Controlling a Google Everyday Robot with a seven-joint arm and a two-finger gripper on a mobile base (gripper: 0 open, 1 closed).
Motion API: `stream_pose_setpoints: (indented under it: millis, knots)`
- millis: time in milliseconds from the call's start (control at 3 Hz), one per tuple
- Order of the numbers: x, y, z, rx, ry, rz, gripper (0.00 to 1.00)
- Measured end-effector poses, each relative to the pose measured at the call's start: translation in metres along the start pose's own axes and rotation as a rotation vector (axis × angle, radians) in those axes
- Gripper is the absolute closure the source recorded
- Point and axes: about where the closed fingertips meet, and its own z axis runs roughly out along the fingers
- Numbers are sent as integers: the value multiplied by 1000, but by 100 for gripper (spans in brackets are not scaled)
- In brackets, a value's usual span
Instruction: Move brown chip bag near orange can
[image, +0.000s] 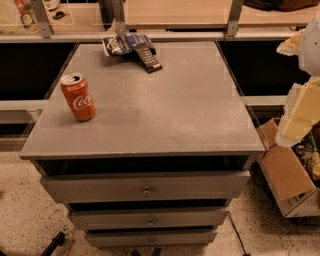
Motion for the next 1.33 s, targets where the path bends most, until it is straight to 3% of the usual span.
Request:
stream_pose_setpoints:
  millis: [667,1333]
  knots:
    - [-6,1,-5,1,-36,-2,0]
    - [-32,21,-20,-28,-193,15,0]
